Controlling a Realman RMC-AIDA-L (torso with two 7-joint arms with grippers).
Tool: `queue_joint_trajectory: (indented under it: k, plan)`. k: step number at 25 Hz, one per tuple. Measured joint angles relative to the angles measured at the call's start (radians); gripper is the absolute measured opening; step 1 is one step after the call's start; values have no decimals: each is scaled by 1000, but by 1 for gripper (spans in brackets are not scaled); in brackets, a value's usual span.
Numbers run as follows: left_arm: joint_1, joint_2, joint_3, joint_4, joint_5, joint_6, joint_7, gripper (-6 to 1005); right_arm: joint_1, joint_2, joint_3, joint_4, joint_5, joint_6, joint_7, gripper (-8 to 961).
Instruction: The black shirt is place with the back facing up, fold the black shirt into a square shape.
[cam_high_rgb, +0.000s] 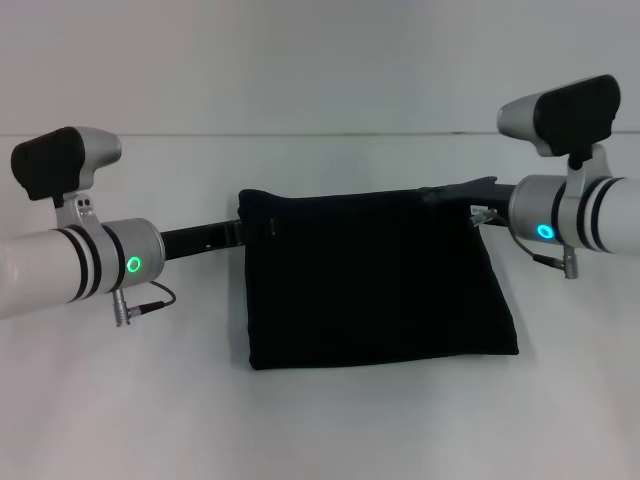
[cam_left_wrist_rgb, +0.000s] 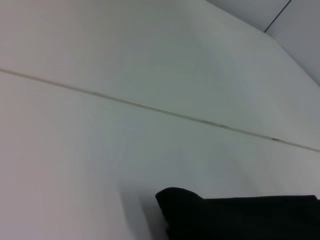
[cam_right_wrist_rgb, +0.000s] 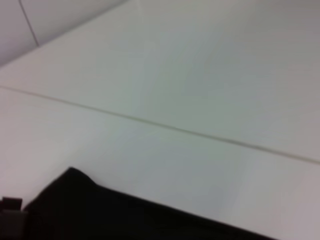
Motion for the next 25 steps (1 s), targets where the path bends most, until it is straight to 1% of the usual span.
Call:
queue_joint_trajectory:
  k: [5,6,10,15,20,25]
  plan:
    - [0,0,-3,0,1,9,0,950,25,0,-19,48,-3,41,1,11]
    - [0,0,-3,0,0,9,0,950,36,1,-31,75,-3,65,11,15]
    - [0,1,-3,0,0,9,0,950,40,1,-55,88,-4,96,51,31]
    - [0,4,-3,0,-1,9,0,950,30,1,-65,67,0,92,44,51]
    - [0,4,-3,0,-1,6,0,950,29,0,-55,27,11,58,25,72]
    - [0,4,-3,0,-2,3,0,950,23,-5,-54,8,77,49,39,92]
